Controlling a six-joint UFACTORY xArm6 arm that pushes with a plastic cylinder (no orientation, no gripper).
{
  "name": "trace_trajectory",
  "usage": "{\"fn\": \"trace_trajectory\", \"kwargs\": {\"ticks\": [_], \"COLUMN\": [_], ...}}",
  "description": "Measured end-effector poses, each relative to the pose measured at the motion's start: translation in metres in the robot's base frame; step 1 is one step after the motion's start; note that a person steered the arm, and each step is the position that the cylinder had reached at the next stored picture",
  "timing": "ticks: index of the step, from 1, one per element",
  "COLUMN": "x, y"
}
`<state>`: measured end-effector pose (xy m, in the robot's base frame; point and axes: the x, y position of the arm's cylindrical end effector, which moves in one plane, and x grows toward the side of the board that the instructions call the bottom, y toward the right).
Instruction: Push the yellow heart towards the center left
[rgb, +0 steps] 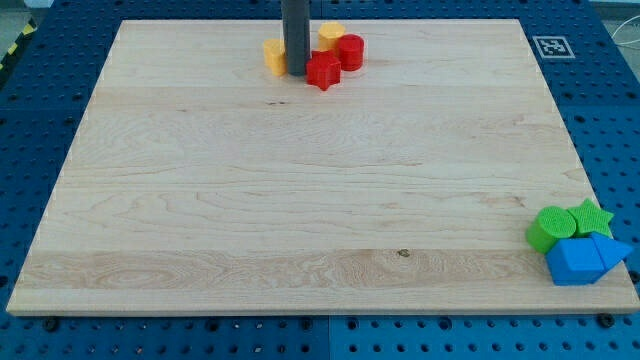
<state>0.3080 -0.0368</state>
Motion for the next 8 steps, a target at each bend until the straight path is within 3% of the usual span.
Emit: {"fn": "trace_trajectory", "kwargs": {"ticks": [3, 5, 6, 8], "x": [-0.008, -0.054, -0.053, -0.003], "y": [0.008, 0.011, -0.008, -0.067]}}
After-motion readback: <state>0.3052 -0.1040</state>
